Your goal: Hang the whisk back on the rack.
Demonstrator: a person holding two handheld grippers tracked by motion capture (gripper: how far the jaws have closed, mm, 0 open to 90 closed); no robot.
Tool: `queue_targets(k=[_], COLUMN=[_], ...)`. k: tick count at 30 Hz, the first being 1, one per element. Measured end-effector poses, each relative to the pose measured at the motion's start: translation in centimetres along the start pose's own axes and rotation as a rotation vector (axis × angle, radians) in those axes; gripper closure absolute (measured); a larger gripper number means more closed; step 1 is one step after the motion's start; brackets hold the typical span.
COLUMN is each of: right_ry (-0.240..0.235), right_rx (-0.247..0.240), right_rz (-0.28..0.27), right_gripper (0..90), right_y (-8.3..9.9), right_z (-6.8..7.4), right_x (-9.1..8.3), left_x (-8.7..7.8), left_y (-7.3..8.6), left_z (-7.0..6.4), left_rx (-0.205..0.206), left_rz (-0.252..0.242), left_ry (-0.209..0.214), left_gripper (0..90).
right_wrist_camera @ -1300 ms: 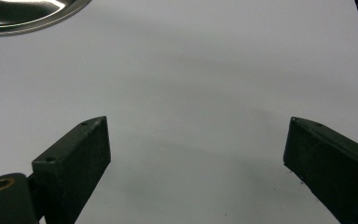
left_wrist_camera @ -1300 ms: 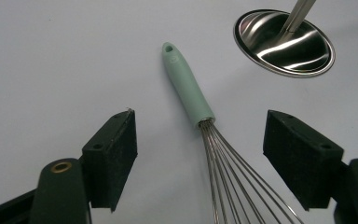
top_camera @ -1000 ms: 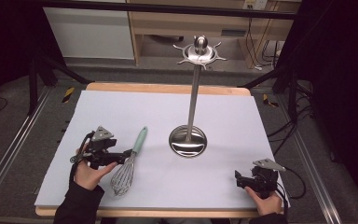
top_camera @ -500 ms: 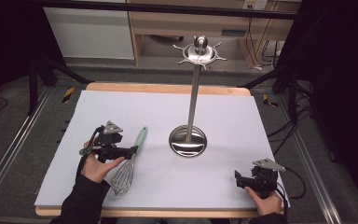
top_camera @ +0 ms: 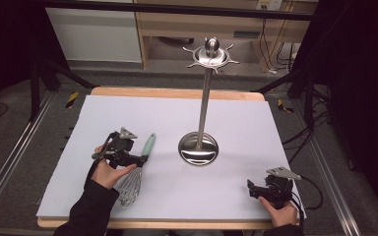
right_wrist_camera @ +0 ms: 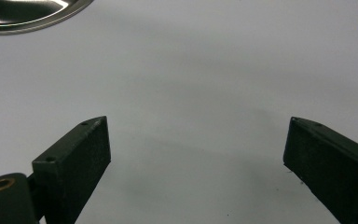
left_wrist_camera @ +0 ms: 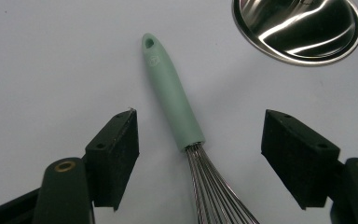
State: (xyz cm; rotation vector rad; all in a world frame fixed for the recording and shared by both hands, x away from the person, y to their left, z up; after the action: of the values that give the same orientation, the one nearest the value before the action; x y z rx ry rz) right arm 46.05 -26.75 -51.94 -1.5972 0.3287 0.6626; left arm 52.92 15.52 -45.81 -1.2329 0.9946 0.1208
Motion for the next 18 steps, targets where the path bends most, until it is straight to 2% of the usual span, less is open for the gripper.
queue_targets(k=[6, 18], right_ry=[0.0, -0.008], right_rx=[-0.008, -0.007], right_rz=[-0.009, -0.017], right_gripper=[7.8, 8.1], right_y=[-0.1, -0.2], right_z=[0.2, 0.2], right_x=[-0.1, -0.1], left_x=[0.9, 2.6], left_y=[0.4, 1.0], left_z=[0.1, 0.3], left_rx=[0.013, 0.0], left_rz=[0.047, 0.117], left_ry=[-0.004, -0.003], left_gripper=[28.1, 35.3])
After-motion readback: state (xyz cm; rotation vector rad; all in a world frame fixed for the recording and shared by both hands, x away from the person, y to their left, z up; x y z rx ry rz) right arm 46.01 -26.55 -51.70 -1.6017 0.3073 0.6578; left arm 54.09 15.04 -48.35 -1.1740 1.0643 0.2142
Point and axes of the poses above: each handheld gripper's, and its own axes: x roughly forward along the jaws, y roughly out of its underside, z roughly to its left, the point moved 7 cm from there along x, roughly forward along the jaws, and after that the axes turned 6 degrees about -z, right-handed, at the moved point
